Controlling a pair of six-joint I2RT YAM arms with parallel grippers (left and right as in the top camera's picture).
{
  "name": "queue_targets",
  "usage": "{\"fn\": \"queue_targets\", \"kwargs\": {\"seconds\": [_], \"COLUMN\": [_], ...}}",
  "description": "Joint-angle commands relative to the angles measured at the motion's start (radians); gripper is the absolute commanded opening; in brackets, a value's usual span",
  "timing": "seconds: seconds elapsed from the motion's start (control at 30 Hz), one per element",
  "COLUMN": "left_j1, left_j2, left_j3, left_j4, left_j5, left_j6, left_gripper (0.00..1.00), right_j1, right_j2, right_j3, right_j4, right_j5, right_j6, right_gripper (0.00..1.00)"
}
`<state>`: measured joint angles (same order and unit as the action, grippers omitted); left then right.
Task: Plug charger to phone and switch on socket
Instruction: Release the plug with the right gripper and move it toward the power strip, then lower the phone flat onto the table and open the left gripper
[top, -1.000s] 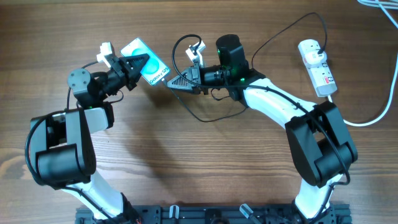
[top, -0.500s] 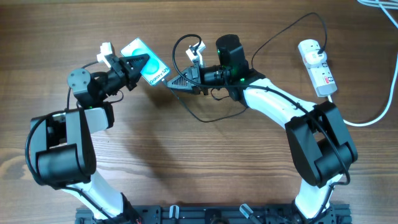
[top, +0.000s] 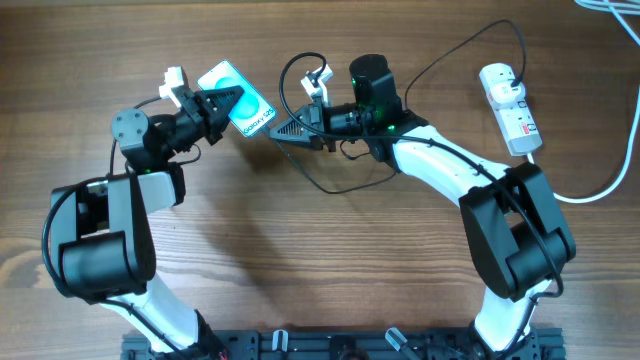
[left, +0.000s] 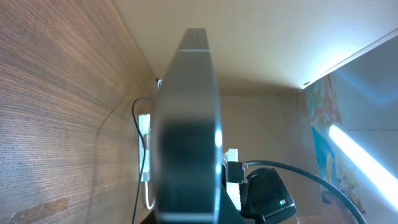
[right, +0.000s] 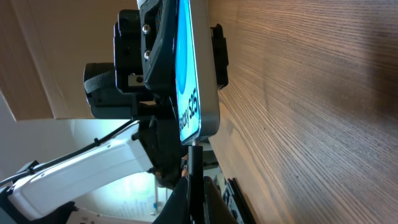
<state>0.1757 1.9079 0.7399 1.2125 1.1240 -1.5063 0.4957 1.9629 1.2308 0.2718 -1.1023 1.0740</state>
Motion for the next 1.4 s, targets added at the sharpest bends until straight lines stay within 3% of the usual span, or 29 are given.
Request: {"fn": "queue_targets", "kwargs": {"seconds": [0.0, 0.33, 0.4, 0.43, 0.47, 0.5, 0.8, 0.9, 1.03, 1.17, 1.37], "left_j1": [-0.05, -0.135, -0.132, -0.129, -0.123, -0.116, -0.055, -0.069, -0.164, -0.296, -0.383], "left_j2": [0.003, 0.003, 0.003, 0.003, 0.003, 0.003, 0.003, 0.003, 0.003, 0.003, 0.003], "left_j3": [-0.001, -0.001, -0.001, -0.001, -0.001, -0.001, -0.001, -0.001, -0.001, 0.0, 0.076], "left_j4": [0.011, 0.011, 0.011, 0.011, 0.01, 0.01, -0.026, -0.197, -0.445, -0.566, -0.813], "left_j5": [0.222, 0.222, 0.211, 0.203, 0.194, 0.184, 0.159, 0.158, 0.053, -0.145, -0.318], "left_j6": [0.009, 0.002, 0.002, 0.002, 0.002, 0.002, 0.041, 0.173, 0.359, 0.51, 0.696], "left_gripper": [0.04, 0.04, 0.04, 0.04, 0.04, 0.04, 0.04, 0.04, 0.04, 0.04, 0.04], "right_j1": [0.0, 0.0, 0.0, 0.0, -0.001, -0.007, -0.198, -0.253, -0.268, -0.268, -0.268], "right_j2": [-0.023, -0.023, -0.023, -0.023, -0.023, -0.024, -0.134, -0.2, -0.32, -0.437, -0.528], "right_j3": [0.011, 0.011, 0.011, 0.011, 0.011, 0.011, 0.011, 0.011, 0.011, 0.011, 0.011], "right_j4": [0.031, 0.027, 0.027, 0.027, 0.027, 0.028, -0.1, -0.34, -0.71, -0.835, -0.941], "right_j5": [0.105, 0.145, 0.137, 0.125, 0.108, 0.083, 0.017, 0.113, 0.46, 0.608, 0.764], "right_j6": [0.025, 0.025, 0.006, -0.006, -0.008, -0.016, -0.261, -0.45, -0.671, -0.734, -0.765], "right_gripper": [0.04, 0.04, 0.52, 0.66, 0.88, 1.0, 1.0, 1.0, 1.0, 1.0, 1.0]}}
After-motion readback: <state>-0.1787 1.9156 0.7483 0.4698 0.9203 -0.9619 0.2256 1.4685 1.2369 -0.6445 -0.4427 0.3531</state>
